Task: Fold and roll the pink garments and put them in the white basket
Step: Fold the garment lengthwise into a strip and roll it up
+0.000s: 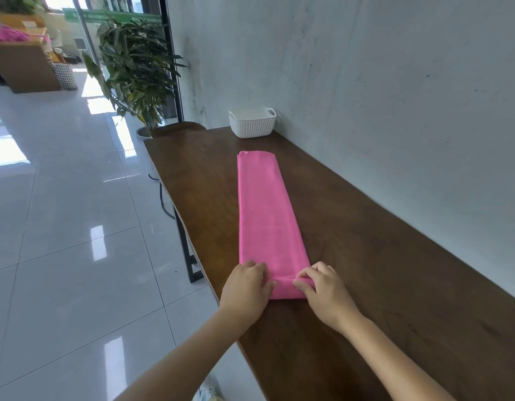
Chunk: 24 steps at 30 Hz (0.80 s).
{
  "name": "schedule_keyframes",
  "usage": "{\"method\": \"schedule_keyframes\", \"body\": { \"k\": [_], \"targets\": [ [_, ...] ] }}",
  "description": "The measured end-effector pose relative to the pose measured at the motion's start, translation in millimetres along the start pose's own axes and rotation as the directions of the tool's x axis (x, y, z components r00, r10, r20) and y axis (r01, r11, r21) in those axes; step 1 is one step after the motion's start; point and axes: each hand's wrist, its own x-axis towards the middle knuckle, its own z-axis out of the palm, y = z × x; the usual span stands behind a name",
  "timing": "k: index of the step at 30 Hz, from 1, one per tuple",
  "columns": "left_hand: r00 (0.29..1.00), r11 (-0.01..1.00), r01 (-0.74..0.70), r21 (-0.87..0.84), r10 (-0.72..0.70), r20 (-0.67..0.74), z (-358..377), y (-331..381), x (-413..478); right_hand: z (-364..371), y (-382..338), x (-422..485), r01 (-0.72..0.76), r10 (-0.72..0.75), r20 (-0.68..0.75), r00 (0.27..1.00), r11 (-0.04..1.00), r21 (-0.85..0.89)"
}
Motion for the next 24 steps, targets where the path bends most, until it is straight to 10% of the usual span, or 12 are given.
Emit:
{"method": "schedule_keyframes", "body": {
  "k": [10, 15, 24],
  "targets": [
    [0.927, 0.912, -0.268, 0.311, 0.332, -0.174, 32.5, -19.4, -14.9, -6.3, -9.5, 29.9, -0.135, 0.134, 0.012, 0.991, 0.982, 0.134],
    [0.937, 0.913, -0.285, 0.291, 0.33, -0.119, 28.3, -21.7, -8.0, 20.3, -9.8, 14.7, 0.089, -0.233, -0.436, 0.87, 0.941, -0.325],
    [0.97, 0.944, -0.242, 0.226, 0.235, 0.058, 10.8, -20.4, 2.4, 34.6, 11.4, -10.5, 0.222, -0.316, -0.322, 0.893, 0.929, -0.295]
  ]
}}
